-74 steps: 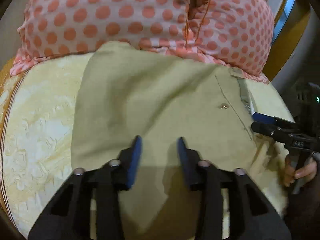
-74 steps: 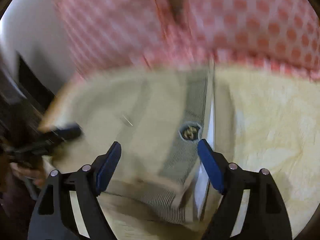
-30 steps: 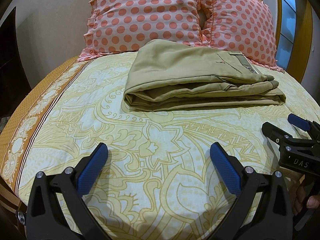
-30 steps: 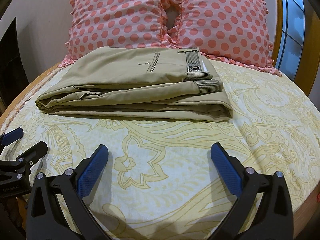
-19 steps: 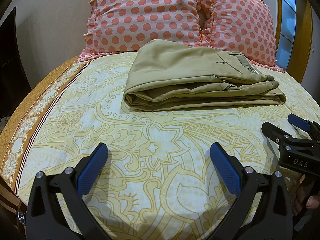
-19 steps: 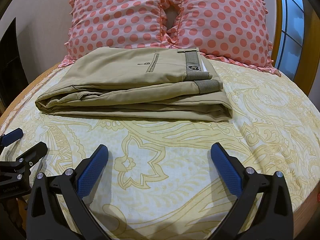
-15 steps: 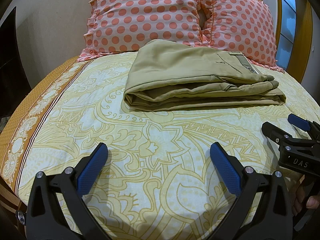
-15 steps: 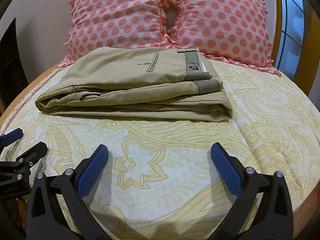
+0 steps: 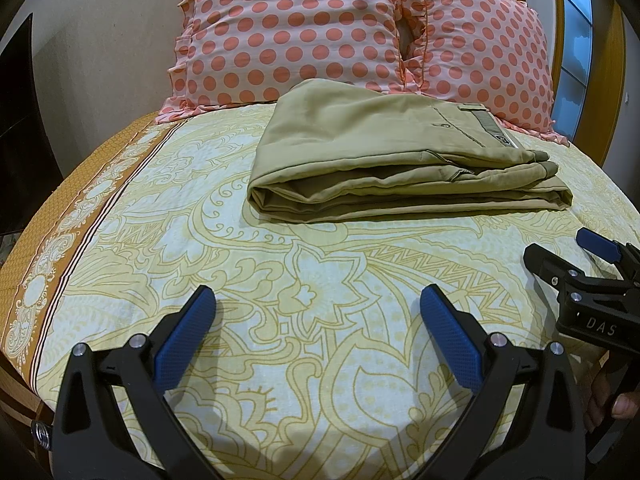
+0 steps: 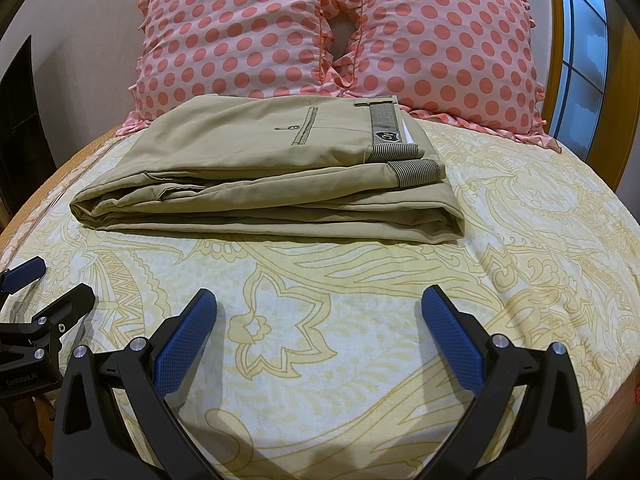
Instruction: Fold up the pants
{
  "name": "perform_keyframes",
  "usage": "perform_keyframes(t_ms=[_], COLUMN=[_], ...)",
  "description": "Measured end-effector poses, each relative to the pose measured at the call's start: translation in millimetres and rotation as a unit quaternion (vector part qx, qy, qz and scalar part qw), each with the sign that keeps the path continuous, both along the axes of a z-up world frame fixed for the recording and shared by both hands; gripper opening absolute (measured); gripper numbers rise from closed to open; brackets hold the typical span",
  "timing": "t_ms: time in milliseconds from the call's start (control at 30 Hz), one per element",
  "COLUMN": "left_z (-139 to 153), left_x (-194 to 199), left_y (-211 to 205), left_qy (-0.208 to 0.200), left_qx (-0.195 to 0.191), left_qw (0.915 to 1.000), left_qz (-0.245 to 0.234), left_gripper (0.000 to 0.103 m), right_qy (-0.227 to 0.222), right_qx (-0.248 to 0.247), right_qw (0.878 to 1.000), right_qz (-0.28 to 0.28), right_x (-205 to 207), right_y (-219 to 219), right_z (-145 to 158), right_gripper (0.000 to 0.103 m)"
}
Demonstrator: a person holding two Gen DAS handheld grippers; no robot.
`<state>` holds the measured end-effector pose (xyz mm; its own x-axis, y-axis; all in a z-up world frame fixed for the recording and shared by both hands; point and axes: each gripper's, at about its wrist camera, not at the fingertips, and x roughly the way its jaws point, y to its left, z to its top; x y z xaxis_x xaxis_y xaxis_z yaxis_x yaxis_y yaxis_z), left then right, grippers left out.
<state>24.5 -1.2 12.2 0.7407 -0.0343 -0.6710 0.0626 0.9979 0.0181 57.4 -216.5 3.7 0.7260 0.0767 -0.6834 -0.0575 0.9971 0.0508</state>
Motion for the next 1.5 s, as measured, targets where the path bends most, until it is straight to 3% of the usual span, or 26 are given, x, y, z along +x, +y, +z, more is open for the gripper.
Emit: perform_keyframes(t_ms=[1500], left_z=[0.2], left_x=[4.0], left_y=[1.8], left_qy=[-0.001], left_qx=[-0.001], left_qw=[1.0000], left_qz=[0.004], left_gripper=[0.101], right_qy=[0.000], right_qx=[0.000], right_qw=[1.000], right_qz=[0.000], right_x=[1.1], right_y=[-0.7], right_z=[0.0], right_gripper=[0.102])
